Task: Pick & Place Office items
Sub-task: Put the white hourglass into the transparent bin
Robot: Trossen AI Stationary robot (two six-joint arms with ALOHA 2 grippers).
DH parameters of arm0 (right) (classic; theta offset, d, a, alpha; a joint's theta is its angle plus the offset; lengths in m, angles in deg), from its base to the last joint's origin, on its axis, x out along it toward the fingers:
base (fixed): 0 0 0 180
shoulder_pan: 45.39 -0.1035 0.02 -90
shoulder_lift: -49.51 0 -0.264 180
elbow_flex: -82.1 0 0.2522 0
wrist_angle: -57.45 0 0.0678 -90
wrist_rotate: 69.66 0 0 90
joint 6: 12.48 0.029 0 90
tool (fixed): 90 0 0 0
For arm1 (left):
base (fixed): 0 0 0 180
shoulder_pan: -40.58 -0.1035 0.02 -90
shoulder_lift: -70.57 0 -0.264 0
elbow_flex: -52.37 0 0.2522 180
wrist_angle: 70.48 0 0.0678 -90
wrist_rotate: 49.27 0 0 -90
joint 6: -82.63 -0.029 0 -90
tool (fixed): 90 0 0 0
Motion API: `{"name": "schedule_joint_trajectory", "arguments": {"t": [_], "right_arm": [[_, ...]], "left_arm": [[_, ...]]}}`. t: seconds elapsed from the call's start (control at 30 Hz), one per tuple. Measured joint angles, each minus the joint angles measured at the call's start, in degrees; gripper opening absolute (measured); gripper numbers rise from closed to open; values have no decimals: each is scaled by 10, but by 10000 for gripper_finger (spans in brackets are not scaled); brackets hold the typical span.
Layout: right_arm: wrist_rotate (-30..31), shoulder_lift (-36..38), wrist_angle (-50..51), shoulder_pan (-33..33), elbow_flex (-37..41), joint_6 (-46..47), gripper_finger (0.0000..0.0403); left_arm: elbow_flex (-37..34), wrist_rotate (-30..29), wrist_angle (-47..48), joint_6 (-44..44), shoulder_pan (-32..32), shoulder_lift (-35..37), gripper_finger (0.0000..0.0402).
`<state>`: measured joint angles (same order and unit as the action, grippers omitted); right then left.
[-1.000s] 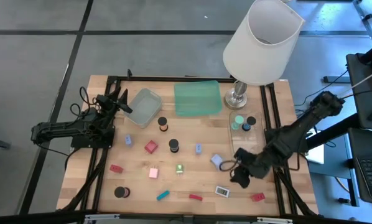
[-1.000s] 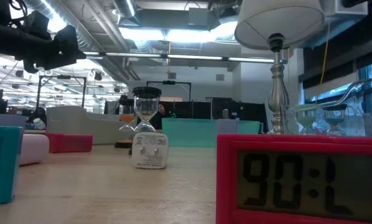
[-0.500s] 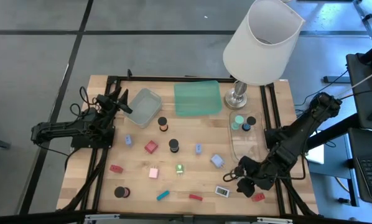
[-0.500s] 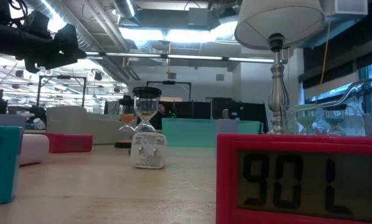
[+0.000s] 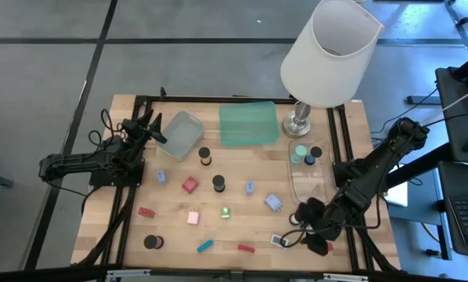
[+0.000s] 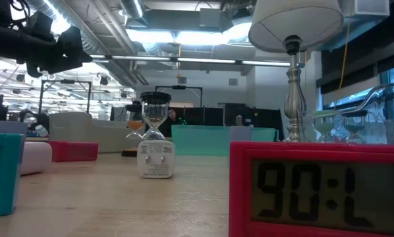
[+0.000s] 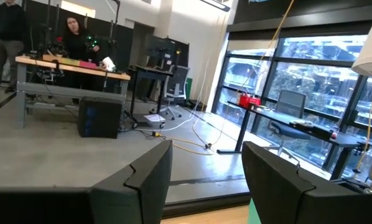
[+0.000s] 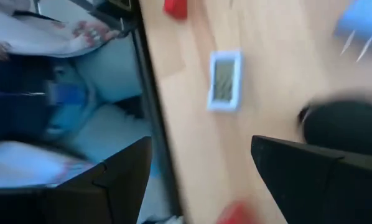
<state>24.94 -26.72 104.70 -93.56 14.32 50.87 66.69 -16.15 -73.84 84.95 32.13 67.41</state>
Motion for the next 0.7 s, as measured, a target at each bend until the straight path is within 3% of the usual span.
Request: {"name": "schedule_joint_trajectory", "arguments": {"t": [0.2, 0.4, 0.7], "right_arm": [[96, 0, 0, 0, 0, -204, 278], [110, 0, 0, 0, 0, -340, 278], [110, 0, 40, 0, 0, -355, 278]], "left_arm": [[0, 0, 3, 0, 0, 0, 190], [0, 0, 17, 1, 0, 0, 191], [0, 0, 54, 47, 0, 0, 191]]}}
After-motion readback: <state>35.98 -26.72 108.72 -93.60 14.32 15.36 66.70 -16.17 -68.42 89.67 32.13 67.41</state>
